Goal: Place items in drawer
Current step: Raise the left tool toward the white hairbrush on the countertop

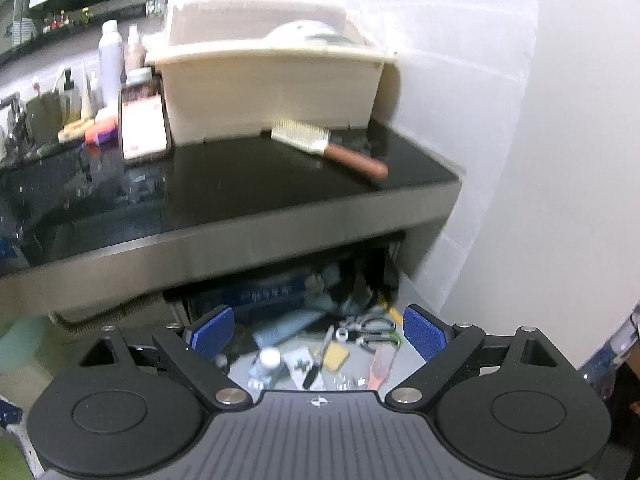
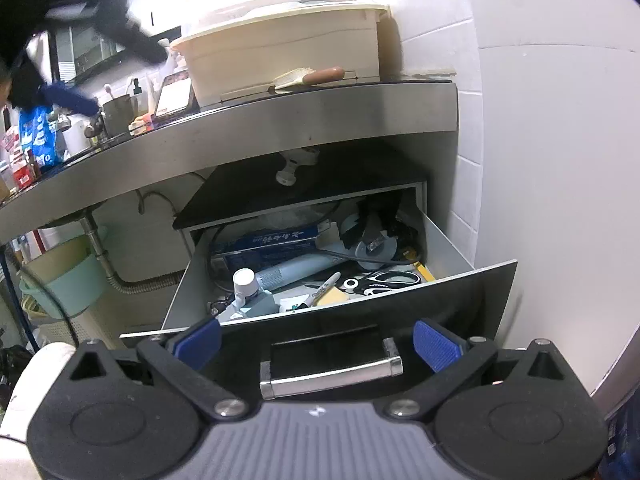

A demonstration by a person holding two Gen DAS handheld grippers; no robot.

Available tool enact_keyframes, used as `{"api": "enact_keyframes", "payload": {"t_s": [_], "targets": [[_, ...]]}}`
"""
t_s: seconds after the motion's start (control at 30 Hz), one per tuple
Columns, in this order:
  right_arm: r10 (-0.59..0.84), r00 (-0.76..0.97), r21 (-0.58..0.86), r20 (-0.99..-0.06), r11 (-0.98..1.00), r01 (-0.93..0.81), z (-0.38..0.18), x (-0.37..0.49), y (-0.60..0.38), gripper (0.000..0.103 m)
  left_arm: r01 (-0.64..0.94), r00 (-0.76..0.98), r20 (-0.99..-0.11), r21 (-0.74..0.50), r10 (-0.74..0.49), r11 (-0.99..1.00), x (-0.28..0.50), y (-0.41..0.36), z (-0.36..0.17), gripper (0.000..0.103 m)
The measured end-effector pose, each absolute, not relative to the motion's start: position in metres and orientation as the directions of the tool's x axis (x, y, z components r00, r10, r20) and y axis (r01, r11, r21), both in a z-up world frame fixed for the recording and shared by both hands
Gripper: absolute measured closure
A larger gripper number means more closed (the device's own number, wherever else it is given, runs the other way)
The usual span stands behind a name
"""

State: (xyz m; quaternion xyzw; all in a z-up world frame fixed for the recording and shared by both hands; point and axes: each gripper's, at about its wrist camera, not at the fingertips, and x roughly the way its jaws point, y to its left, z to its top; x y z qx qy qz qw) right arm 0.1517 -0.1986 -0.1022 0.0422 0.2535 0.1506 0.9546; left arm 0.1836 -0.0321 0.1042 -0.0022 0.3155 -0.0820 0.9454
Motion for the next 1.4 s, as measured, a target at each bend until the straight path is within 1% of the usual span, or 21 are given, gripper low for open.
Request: {"api": "enact_keyframes", "payload": {"t_s": [0.13, 0.33, 0.43, 0.63, 0.83, 0.97, 1.1, 1.3, 1.4], "targets": [[0.321, 0.817, 0.17, -0.479, 0.947, -0.273, -0.104, 0.152, -0.2, 0.0, 0.172, 0.79, -0.591, -0.042, -0.163, 0.984, 0.203, -0.04, 0.13, 0.011], [0.337, 0.81, 0.188, -0.481, 0.941, -0.28, -0.106, 0.152, -0.202, 0.0, 0.223, 0.724, -0.652, -0.088, -0.226, 0.971, 0.24, -0.055, 0.15, 0.011], [0.348, 0.803, 0.197, -0.483, 0.937, -0.288, -0.106, 0.153, -0.204, 0.0, 0.223, 0.705, -0.674, -0.085, -0.221, 0.971, 0.26, -0.064, 0.156, 0.011], [0.358, 0.801, 0.207, -0.48, 0.934, -0.293, -0.108, 0.151, -0.206, 0.0, 0.166, 0.712, -0.681, -0.074, -0.171, 0.983, 0.303, -0.071, 0.168, 0.011], [0.384, 0.785, 0.236, -0.487, 0.922, -0.305, -0.112, 0.153, -0.208, 0.0, 0.091, 0.733, -0.674, -0.04, -0.095, 0.995, 0.342, -0.074, 0.175, 0.011], [0.397, 0.786, 0.245, -0.473, 0.917, -0.316, -0.111, 0.153, -0.209, 0.0, 0.058, 0.726, -0.685, -0.027, -0.061, 0.998, 0.367, -0.074, 0.176, 0.011], [0.403, 0.785, 0.262, -0.471, 0.913, -0.311, -0.113, 0.155, -0.213, 0.0, 0.012, 0.696, -0.716, -0.059, -0.05, 0.998, 0.396, -0.072, 0.173, 0.011], [0.403, 0.785, 0.286, -0.47, 0.911, -0.297, -0.117, 0.158, -0.219, 0.0, -0.039, 0.68, -0.733, -0.017, 0.014, 0.999, 0.439, -0.084, 0.159, 0.011], [0.404, 0.786, 0.295, -0.467, 0.91, -0.292, -0.119, 0.159, -0.221, 0.0, -0.065, 0.669, -0.743, -0.022, 0.027, 0.998, 0.46, -0.092, 0.151, 0.011]]}}
